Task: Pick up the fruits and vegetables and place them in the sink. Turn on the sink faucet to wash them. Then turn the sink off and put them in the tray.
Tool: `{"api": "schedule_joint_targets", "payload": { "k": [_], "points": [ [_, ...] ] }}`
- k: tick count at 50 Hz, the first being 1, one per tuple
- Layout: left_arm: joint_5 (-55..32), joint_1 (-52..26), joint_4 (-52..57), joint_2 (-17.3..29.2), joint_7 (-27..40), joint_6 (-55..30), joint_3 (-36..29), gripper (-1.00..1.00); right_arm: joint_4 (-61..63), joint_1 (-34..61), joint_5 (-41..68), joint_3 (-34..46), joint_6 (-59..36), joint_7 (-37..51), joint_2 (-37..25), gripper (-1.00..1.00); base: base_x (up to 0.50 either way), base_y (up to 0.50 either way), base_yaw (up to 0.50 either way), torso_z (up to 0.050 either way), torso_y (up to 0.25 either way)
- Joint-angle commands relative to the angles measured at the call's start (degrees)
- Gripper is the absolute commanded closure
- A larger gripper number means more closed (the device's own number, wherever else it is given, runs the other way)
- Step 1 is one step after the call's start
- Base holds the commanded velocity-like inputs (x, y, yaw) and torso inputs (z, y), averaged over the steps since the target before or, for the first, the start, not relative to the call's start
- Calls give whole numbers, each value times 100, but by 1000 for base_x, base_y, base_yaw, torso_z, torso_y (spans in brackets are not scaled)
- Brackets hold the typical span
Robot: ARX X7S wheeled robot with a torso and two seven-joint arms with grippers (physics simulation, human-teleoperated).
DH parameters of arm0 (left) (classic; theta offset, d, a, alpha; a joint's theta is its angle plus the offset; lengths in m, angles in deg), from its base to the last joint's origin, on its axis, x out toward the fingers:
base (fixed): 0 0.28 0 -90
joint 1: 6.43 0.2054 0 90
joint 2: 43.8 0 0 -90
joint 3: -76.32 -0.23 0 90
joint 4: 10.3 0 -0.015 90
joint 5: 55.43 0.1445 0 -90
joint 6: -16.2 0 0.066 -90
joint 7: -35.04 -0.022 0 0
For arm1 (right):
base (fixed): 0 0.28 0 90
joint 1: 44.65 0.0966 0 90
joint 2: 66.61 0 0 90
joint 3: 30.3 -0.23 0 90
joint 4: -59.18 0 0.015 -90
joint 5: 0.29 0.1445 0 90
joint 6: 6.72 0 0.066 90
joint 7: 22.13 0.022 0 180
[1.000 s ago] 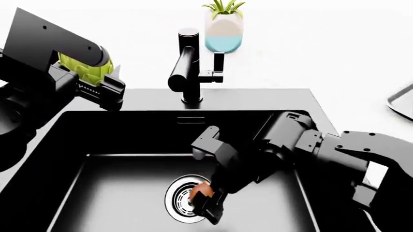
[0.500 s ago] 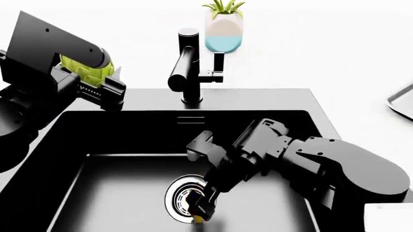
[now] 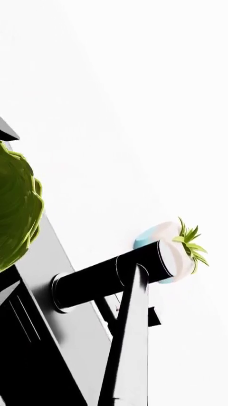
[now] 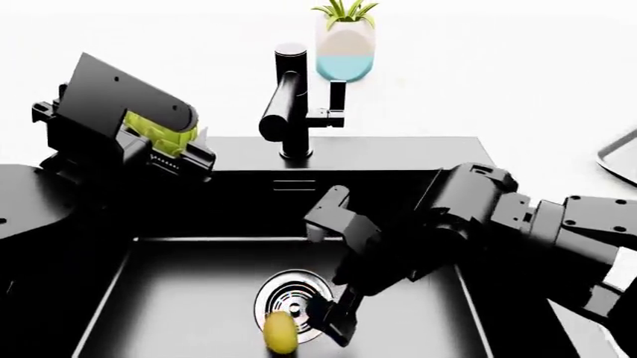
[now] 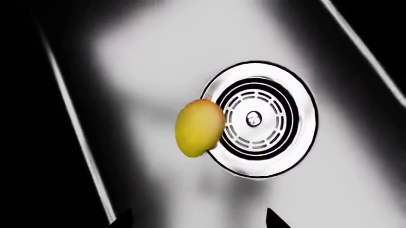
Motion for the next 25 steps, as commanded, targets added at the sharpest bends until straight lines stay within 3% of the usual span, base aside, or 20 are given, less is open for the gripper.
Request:
{"api": "schedule_joint_targets", "payload": {
  "k": [1, 9, 13, 25],
  "points": [
    [274, 231, -166, -298, 33, 139, -362, 100, 1731, 487, 880, -496, -335, 1335, -1164, -100, 0, 0, 0, 0, 0],
    [652, 430, -437, -533, -159, 314, -808, 100, 2392, 863, 1325, -815, -366, 1924, -1692, -100, 0, 0, 0, 0, 1],
    [1151, 568, -842, -707, -720, 452, -1572, 100, 2804, 1307, 1662, -1083, -433, 2361, -2079, -100, 0, 0, 0, 0, 0],
    [1392, 726, -1459, -1114, -1026, 742, -1915, 100, 3208, 1682, 2075, -1330, -461, 2856, -2534, -100, 0, 0, 0, 0, 0]
  ]
}}
